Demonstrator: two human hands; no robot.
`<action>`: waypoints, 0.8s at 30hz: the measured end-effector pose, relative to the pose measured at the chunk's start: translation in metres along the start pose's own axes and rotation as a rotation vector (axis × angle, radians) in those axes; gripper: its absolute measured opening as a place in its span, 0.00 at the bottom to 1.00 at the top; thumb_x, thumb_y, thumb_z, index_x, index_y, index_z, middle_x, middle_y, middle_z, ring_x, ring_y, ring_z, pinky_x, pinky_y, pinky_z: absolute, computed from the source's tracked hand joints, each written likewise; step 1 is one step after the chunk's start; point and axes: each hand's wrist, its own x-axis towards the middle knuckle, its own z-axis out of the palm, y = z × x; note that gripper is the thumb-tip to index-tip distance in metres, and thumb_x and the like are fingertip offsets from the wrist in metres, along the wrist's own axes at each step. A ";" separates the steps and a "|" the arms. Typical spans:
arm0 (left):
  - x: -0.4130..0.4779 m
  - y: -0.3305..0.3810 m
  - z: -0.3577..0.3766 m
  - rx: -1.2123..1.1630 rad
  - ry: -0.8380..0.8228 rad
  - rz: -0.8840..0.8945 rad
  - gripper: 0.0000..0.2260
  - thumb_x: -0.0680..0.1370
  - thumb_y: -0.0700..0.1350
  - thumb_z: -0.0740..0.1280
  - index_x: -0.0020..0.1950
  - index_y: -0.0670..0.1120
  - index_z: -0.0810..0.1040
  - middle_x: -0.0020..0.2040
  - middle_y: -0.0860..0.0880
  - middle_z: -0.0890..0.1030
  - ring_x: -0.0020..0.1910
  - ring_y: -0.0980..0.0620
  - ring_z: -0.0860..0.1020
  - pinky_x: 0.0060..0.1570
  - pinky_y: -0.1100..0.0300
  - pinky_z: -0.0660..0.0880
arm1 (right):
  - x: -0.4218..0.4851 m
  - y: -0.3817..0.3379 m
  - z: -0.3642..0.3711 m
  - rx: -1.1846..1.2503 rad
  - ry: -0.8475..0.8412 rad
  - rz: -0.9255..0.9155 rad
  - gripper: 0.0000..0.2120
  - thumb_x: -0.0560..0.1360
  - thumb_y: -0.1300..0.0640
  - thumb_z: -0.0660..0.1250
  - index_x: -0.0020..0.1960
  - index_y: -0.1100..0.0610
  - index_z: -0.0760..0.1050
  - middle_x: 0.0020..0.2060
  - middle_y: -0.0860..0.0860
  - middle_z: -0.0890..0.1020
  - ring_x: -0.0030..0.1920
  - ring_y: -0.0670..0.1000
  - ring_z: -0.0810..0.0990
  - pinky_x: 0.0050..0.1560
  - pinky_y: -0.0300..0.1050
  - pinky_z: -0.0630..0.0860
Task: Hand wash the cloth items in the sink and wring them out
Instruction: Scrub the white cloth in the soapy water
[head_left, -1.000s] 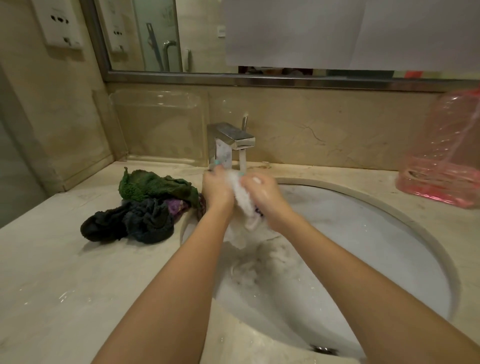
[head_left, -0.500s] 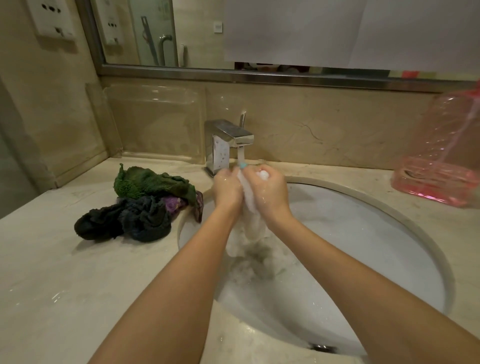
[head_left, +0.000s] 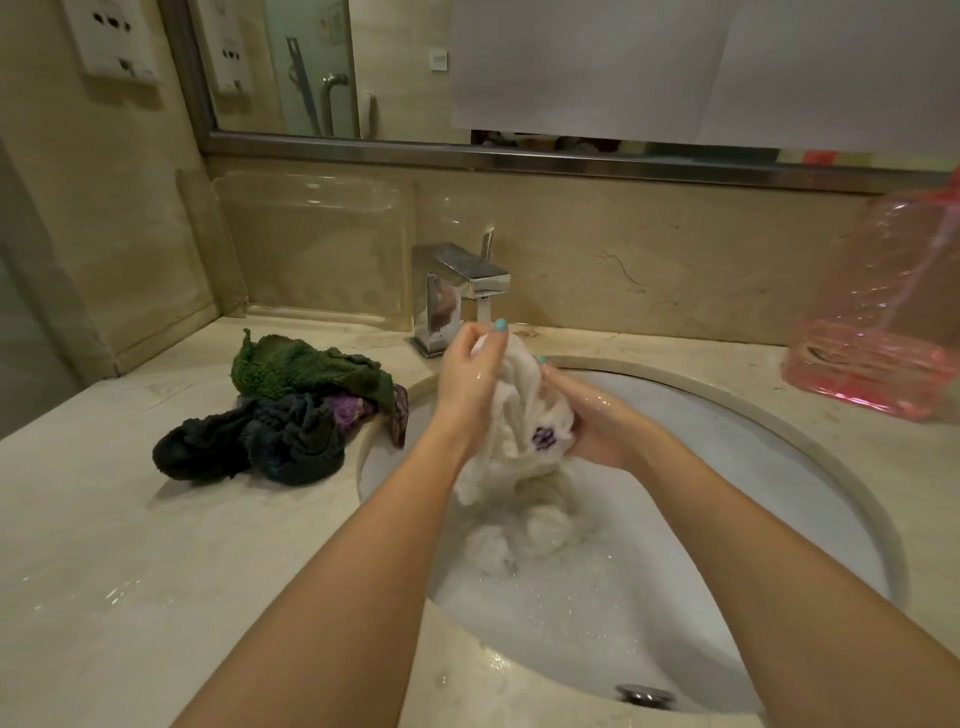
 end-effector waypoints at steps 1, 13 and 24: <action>0.002 -0.001 -0.003 0.002 0.012 -0.007 0.11 0.81 0.52 0.64 0.46 0.45 0.72 0.48 0.43 0.78 0.47 0.47 0.77 0.50 0.53 0.74 | 0.001 0.003 0.000 -0.012 -0.109 0.059 0.28 0.73 0.37 0.65 0.66 0.54 0.76 0.59 0.58 0.81 0.57 0.58 0.81 0.59 0.56 0.77; 0.020 -0.018 -0.007 0.275 0.091 0.089 0.12 0.82 0.48 0.63 0.61 0.43 0.73 0.59 0.47 0.77 0.58 0.50 0.75 0.52 0.57 0.74 | 0.013 -0.007 0.003 0.150 0.226 -0.172 0.08 0.78 0.60 0.66 0.57 0.57 0.73 0.47 0.56 0.80 0.40 0.51 0.79 0.40 0.44 0.76; 0.009 -0.004 0.012 0.056 0.276 -0.019 0.09 0.82 0.43 0.59 0.43 0.43 0.74 0.40 0.48 0.77 0.41 0.47 0.74 0.41 0.56 0.71 | 0.008 -0.019 0.070 -0.605 0.594 -0.525 0.17 0.80 0.49 0.61 0.33 0.52 0.69 0.33 0.48 0.76 0.37 0.52 0.72 0.38 0.48 0.69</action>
